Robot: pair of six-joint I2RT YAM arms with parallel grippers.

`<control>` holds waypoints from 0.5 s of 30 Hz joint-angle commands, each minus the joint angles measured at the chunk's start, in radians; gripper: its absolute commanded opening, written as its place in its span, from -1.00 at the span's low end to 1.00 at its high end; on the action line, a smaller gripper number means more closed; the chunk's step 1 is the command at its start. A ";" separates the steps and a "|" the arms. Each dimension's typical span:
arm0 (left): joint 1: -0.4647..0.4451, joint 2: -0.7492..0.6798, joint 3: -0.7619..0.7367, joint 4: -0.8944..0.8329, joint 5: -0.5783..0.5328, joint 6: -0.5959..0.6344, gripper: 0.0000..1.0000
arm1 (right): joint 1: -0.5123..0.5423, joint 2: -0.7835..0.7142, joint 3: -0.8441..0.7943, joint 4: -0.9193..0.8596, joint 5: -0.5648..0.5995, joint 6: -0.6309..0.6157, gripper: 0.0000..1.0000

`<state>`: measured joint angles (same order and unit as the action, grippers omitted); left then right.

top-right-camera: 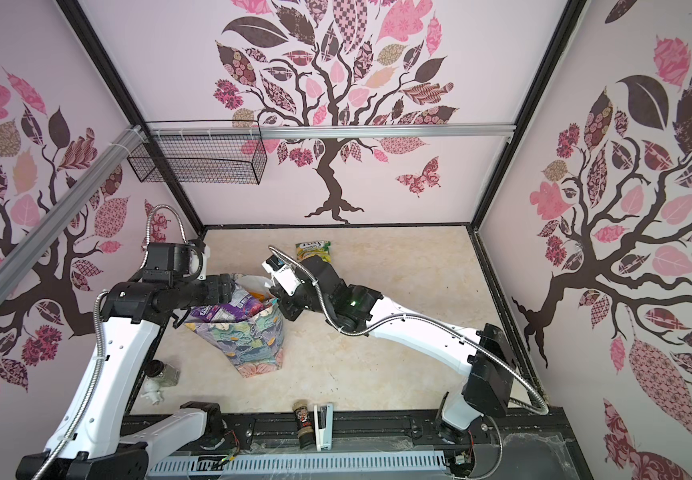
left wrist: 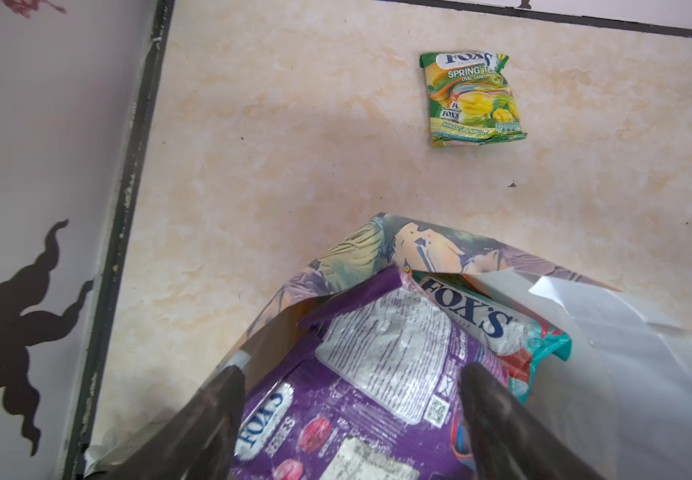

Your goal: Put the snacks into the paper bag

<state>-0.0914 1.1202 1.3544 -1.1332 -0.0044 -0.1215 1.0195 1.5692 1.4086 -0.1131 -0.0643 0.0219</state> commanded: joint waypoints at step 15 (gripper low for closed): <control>0.013 0.051 -0.064 0.043 -0.062 -0.027 -0.35 | -0.002 -0.095 0.011 0.088 0.011 -0.018 -1.00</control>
<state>-0.0845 1.1824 1.3144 -1.0725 0.0036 -0.1333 1.0195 1.5604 1.3975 -0.1078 -0.0631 0.0193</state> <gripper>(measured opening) 0.331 0.051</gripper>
